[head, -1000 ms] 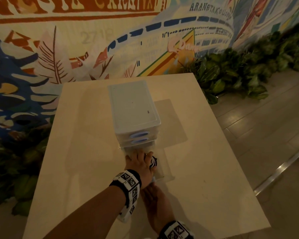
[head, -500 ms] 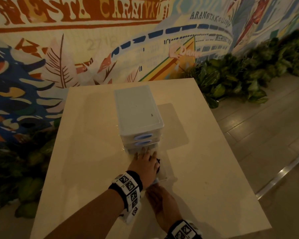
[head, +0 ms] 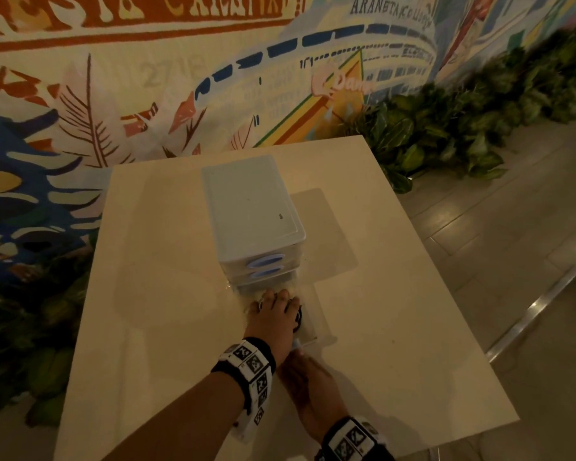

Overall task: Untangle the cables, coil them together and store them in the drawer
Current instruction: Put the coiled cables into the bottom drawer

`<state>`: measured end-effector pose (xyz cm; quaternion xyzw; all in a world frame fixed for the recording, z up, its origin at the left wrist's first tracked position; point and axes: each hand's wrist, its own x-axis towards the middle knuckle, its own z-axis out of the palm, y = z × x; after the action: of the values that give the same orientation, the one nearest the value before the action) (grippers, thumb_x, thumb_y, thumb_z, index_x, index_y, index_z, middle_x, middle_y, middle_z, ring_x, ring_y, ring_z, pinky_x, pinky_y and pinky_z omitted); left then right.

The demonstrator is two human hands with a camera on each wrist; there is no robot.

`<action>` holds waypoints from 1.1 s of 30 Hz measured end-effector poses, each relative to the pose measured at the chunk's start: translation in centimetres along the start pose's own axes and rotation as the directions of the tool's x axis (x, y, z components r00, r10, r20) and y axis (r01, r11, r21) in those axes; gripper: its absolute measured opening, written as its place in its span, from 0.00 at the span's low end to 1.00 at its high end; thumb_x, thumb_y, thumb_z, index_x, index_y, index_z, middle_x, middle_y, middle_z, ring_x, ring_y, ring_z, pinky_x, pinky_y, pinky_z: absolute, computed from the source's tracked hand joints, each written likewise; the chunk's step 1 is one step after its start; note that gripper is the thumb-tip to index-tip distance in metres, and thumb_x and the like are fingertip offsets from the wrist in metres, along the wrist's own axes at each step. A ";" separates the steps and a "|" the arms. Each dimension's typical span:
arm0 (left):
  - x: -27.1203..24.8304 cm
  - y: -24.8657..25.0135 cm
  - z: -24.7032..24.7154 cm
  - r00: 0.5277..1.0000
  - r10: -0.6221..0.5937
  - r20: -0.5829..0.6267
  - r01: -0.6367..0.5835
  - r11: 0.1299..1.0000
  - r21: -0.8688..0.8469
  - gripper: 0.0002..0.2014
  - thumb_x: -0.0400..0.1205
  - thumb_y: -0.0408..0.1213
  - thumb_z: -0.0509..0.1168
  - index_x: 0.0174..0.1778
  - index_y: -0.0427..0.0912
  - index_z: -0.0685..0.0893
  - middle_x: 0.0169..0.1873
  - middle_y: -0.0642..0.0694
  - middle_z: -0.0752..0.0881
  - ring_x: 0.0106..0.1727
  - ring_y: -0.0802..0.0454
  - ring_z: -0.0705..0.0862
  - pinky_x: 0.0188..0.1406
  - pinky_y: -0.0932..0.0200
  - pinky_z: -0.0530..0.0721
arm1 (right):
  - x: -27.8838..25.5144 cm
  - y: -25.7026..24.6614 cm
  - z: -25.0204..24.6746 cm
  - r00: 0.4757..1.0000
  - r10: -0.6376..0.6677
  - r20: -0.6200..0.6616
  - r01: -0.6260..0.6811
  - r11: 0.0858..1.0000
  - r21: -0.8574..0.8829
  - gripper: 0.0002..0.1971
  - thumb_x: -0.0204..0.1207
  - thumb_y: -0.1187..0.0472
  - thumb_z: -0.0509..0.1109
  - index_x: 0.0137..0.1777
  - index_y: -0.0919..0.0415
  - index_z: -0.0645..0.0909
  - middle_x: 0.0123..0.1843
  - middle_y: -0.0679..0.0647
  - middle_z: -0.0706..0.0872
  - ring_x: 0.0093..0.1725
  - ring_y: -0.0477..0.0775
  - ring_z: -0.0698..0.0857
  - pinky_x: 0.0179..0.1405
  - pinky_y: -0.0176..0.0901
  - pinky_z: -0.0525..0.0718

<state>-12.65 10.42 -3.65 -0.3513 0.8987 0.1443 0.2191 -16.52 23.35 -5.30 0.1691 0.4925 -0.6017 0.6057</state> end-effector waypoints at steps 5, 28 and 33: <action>0.0 -0.4 -0.8 0.999 0.032 -0.033 -0.033 0.999 -0.022 0.28 0.89 0.48 0.54 0.85 0.50 0.55 0.85 0.47 0.54 0.85 0.39 0.51 0.80 0.37 0.59 | -0.4 -0.4 0.2 1.000 0.011 0.011 -0.012 1.000 0.029 0.10 0.88 0.66 0.64 0.61 0.66 0.86 0.56 0.65 0.93 0.58 0.65 0.90 0.58 0.53 0.87; -7.8 -11.5 -8.9 0.534 -0.284 -0.796 -0.213 0.866 -0.452 0.16 0.88 0.48 0.58 0.70 0.49 0.79 0.60 0.50 0.79 0.51 0.58 0.81 0.45 0.64 0.83 | 0.6 -0.2 0.9 1.000 0.026 0.012 -0.027 0.993 0.112 0.13 0.89 0.66 0.59 0.66 0.61 0.83 0.52 0.60 0.94 0.57 0.60 0.89 0.45 0.45 0.90; -5.0 -11.8 -10.5 0.683 -0.291 -0.670 -0.282 0.742 -0.608 0.25 0.88 0.48 0.57 0.83 0.52 0.67 0.75 0.50 0.72 0.70 0.56 0.76 0.58 0.73 0.78 | 0.8 -0.9 2.4 0.999 0.001 0.033 -0.004 0.993 0.115 0.12 0.90 0.66 0.59 0.64 0.64 0.83 0.53 0.63 0.94 0.58 0.62 0.89 0.53 0.49 0.87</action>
<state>-4.19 0.54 6.60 -0.4351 0.7930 0.3041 -0.2988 -16.54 20.81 -4.56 0.1943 0.4469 -0.6309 0.6037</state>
